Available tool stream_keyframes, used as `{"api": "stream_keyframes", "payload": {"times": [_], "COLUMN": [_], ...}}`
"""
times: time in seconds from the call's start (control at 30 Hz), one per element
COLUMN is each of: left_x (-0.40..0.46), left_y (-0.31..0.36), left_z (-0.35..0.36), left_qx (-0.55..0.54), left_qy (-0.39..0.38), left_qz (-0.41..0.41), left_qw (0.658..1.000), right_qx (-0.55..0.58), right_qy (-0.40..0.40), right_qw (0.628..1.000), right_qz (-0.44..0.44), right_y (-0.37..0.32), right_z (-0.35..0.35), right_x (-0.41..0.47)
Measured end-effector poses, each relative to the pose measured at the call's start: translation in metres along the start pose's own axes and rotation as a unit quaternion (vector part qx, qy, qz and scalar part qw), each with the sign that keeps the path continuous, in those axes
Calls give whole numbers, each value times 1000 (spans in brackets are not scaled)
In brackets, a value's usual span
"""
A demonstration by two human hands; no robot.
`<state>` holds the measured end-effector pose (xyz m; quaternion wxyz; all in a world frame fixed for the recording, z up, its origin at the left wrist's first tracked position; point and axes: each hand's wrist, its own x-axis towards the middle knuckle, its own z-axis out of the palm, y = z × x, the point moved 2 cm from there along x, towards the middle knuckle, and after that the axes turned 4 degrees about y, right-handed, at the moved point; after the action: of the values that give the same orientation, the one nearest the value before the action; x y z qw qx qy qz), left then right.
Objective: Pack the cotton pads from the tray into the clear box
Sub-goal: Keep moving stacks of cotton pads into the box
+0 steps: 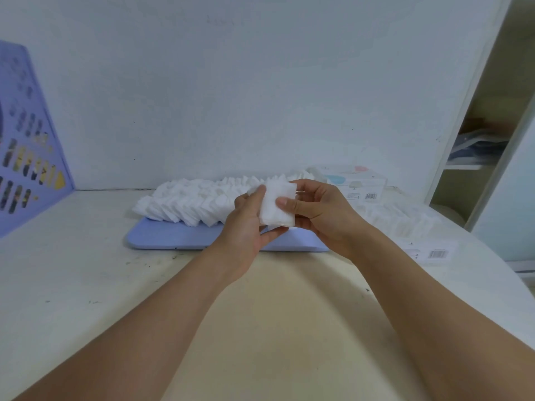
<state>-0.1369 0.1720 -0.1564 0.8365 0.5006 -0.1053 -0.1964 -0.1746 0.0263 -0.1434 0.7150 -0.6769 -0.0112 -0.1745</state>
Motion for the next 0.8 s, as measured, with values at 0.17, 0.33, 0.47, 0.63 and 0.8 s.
{"api": "stream_keyframes", "payload": {"times": [0.17,0.33,0.47,0.63,0.8], "left_x": [-2,-2,-2,-2,-6], "left_y": [0,-1,-2,-2,0], "left_z": [-1,0,0,0,3], "left_qx": [28,41,25,19,4], "left_qy": [1,-2,-4,-12,-35], "left_qz": [1,-9,-9,-25,-41], "left_qw": [1000,999,1000,999,999], "right_qx": [-11,-22,-17,-35,-49], "right_qy": [-39,-79,-84,-91,-98], "right_qw": [999,995,993,992,991], "right_qz": [26,61,75,78,72], "right_y": [2,4,3,2,5], "right_z": [-2,-1,-3,-1,-2], "right_x": [2,0,-2,-4,-3]}}
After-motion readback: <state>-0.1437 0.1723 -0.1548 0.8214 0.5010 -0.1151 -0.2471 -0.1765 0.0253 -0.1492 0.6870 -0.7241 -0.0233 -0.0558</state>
